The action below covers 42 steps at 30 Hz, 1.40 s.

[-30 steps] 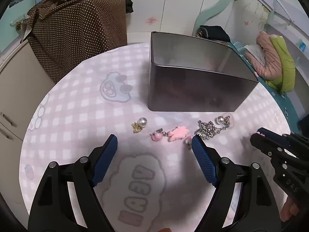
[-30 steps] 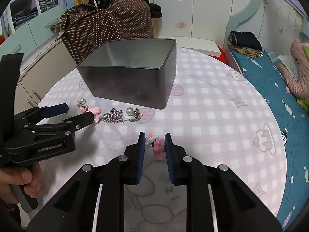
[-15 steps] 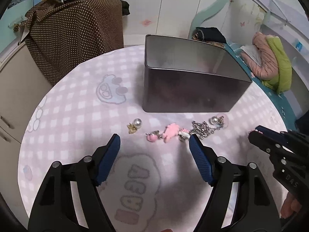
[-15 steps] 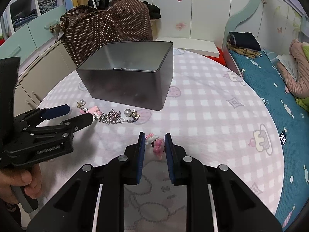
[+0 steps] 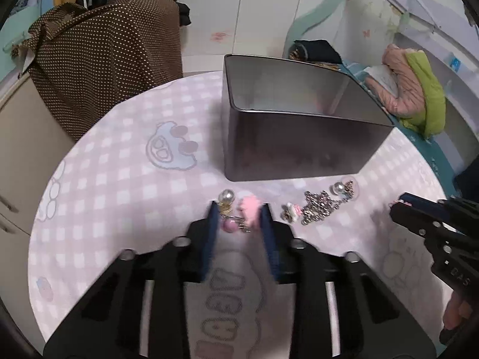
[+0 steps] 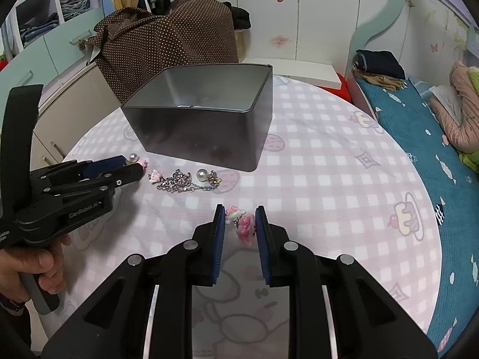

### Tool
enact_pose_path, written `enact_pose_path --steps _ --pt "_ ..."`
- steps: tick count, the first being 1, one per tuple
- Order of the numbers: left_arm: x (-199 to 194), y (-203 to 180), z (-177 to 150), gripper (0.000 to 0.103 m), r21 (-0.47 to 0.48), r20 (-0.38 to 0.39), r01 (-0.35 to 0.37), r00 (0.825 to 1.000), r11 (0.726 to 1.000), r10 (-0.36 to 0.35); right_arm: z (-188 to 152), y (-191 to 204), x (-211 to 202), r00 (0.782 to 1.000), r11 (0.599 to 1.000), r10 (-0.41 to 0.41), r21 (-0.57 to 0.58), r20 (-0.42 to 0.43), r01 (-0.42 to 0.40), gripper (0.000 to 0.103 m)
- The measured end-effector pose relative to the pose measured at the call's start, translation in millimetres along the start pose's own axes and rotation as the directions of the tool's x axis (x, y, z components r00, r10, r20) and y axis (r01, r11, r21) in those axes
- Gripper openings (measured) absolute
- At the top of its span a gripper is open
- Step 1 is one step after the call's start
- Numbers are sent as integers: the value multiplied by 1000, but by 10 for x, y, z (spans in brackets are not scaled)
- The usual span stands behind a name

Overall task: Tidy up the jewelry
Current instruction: 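Lower the left tool onto a pink charm and close it while the right holds its charm, then carry both pink charms over the grey box and open both tools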

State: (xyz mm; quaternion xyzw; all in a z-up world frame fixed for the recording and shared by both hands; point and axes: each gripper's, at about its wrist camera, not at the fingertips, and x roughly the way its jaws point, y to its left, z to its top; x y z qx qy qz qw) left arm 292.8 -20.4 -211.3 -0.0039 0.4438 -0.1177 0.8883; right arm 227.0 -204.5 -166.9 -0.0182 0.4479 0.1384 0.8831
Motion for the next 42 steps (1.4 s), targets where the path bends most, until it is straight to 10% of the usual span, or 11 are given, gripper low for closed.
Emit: enact_pose_path --steps 16,24,30,42 --pt "-252 71 -122 12 24 10 40 999 999 -41 10 51 -41 1000 1000 -8 -15 7 8 19" --pt "-217 -91 -86 61 128 26 24 999 991 -27 4 81 -67 1000 1000 -10 -18 8 10 19" --pt "-86 -119 -103 21 157 -35 74 997 985 -69 7 62 -96 1000 1000 -17 -11 14 17 19" --pt "-259 6 -121 21 68 -6 134 991 989 -134 25 81 -150 1000 1000 -14 -19 25 15 19"
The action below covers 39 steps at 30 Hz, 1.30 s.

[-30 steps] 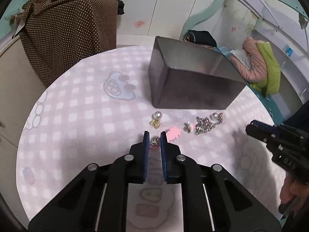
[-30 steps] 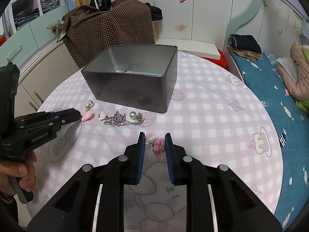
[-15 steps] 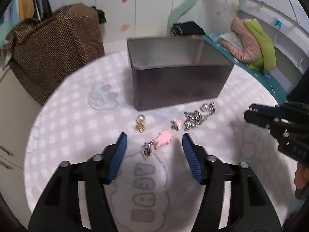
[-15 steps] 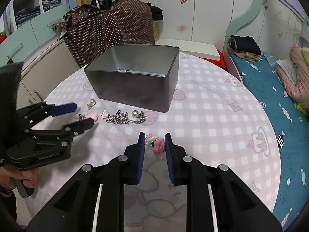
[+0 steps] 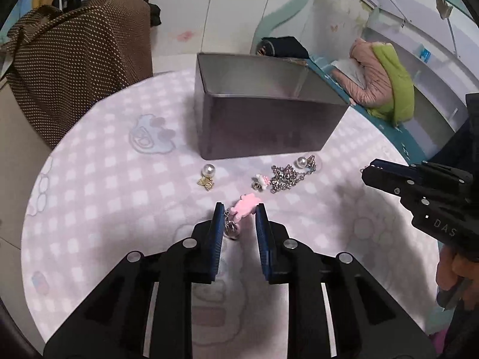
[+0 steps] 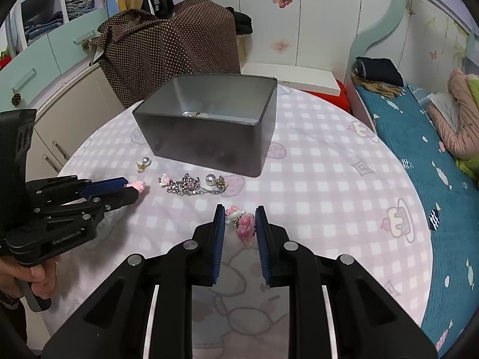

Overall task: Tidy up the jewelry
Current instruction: 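Carry both pink charms over the grey box and open both tools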

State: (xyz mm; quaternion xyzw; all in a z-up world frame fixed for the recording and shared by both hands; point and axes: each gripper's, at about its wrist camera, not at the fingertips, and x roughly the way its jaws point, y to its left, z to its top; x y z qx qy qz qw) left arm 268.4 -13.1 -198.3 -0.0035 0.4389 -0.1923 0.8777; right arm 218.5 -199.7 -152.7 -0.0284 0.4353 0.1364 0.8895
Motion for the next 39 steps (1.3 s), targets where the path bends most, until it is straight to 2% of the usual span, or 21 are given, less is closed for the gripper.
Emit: enact_pose_path --steps 7,16,22,26,29,39 --pt "-359 -32 113 21 5 87 -34 996 999 33 120 55 -165 999 1000 -2 -27 41 3 19" --pt "-873 -131 506 21 29 228 -49 973 998 42 461 181 -468 992 997 15 -81 129 -5 19" --pt "-938 -165 875 21 20 275 -48 961 999 41 886 251 -621 978 994 13 -108 210 10 19" --pt "-912 -221 1125 21 4 299 -62 952 998 58 1154 203 -616 972 995 23 -96 232 0 19" --pt "-843 -276 1255 21 1 300 -64 952 998 61 1301 130 -515 975 997 47 -71 218 -32 19" --pt "-349 -127 1465 21 -53 189 -26 981 998 35 1406 -61 108 991 992 124 25 51 -126 19"
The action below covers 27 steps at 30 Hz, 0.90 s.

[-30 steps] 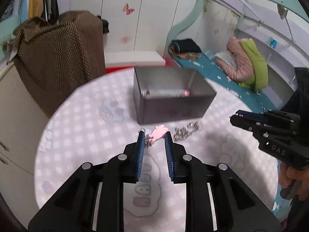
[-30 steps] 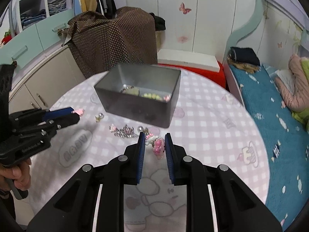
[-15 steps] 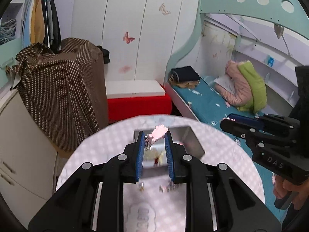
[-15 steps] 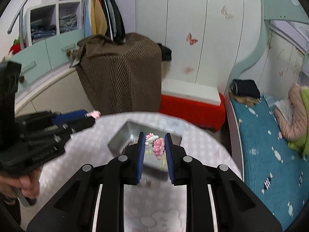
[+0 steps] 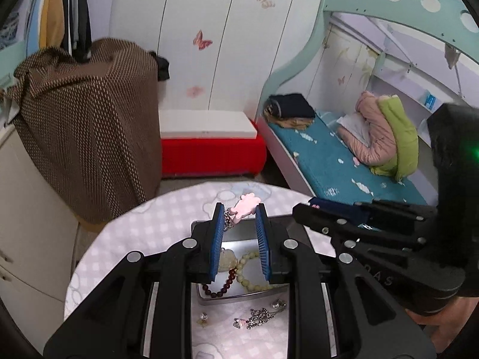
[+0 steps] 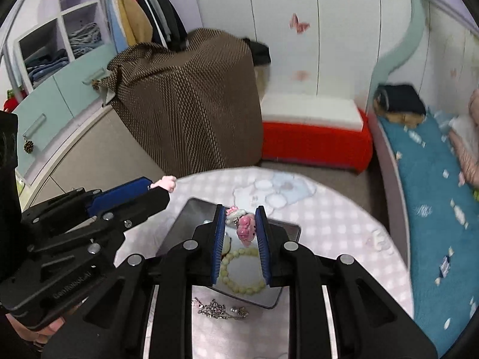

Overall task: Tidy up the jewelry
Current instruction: 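Carry both pink charms over the grey box and open both tools, then lift both tools out of the box back toward the remaining jewelry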

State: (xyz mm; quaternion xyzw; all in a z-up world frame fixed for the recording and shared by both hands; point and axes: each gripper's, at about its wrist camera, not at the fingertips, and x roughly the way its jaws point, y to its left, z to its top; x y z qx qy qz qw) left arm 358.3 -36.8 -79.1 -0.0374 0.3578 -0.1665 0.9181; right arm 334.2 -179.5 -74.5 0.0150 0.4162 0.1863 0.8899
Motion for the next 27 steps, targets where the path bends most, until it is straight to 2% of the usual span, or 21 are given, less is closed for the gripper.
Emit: enact_pose_path --steps 6,10,12,15,17,19,20,21,24,27 --pt "285 93 -68 22 -22 -83 5 997 1000 -6 -62 -84 150 998 999 20 50 -53 -18 19" --pt "367 121 -88 24 -27 -110 5 994 1000 -8 -62 -113 173 998 997 27 73 -65 -23 22" --pt "357 116 -75 37 -26 -108 3 994 1000 -6 -53 -142 167 997 996 34 90 -65 -28 42" --pt "311 143 -61 54 -34 -96 -12 995 999 8 -55 -211 129 998 994 17 107 -52 -11 48" --pt "252 171 -61 75 -40 -75 -23 997 999 20 -52 -256 103 999 993 14 116 -44 -9 56" --pt "144 214 -55 87 -55 -41 -34 999 998 31 -50 -286 56 1000 992 1 126 -26 2 72" --pt "83 225 -56 93 -57 -22 -39 999 998 38 -50 -305 13 1000 991 -9 136 -8 10 86" --pt "25 231 -55 95 -56 -5 -48 999 997 48 -50 -322 -27 1000 989 -23 144 10 21 97" --pt "-156 217 -65 97 -39 45 -116 992 992 118 -58 -350 -155 997 986 -54 161 56 45 96" --pt "-359 203 -105 97 -42 97 -154 983 987 157 -59 -324 -304 990 983 -98 165 99 80 96"
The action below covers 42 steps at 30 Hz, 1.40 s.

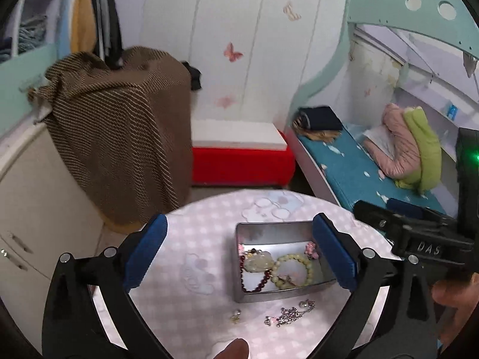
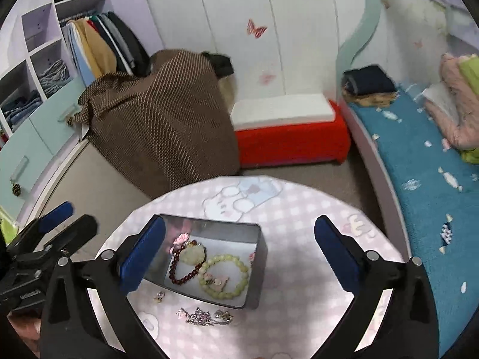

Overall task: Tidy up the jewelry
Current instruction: 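Lift both tools out of the box back toward the remaining jewelry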

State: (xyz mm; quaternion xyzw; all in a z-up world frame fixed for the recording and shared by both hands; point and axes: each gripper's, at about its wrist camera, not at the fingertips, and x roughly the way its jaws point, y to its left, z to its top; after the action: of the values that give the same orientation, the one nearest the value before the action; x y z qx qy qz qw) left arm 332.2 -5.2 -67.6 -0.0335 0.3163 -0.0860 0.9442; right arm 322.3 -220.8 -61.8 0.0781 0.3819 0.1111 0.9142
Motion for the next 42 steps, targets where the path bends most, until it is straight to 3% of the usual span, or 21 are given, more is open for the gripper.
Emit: enact_pose_path --steps 10,19,28,42 --pt "-661 -3 -40 98 -6 136 -85 987 996 85 -67 155 -627 988 999 -24 -20 150 27 96" --pt "-1015 15 -225 98 -3 174 -128 977 992 126 -330 290 -1061 971 992 -67 -93 228 90 96" --pt "-1029 94 -622 98 -2 131 -150 980 989 149 -699 235 -1014 975 982 -124 -115 185 147 96" --pt "-467 133 -1083 98 49 -21 -142 989 989 143 -1052 241 -560 990 983 -134 -124 42 138 96"
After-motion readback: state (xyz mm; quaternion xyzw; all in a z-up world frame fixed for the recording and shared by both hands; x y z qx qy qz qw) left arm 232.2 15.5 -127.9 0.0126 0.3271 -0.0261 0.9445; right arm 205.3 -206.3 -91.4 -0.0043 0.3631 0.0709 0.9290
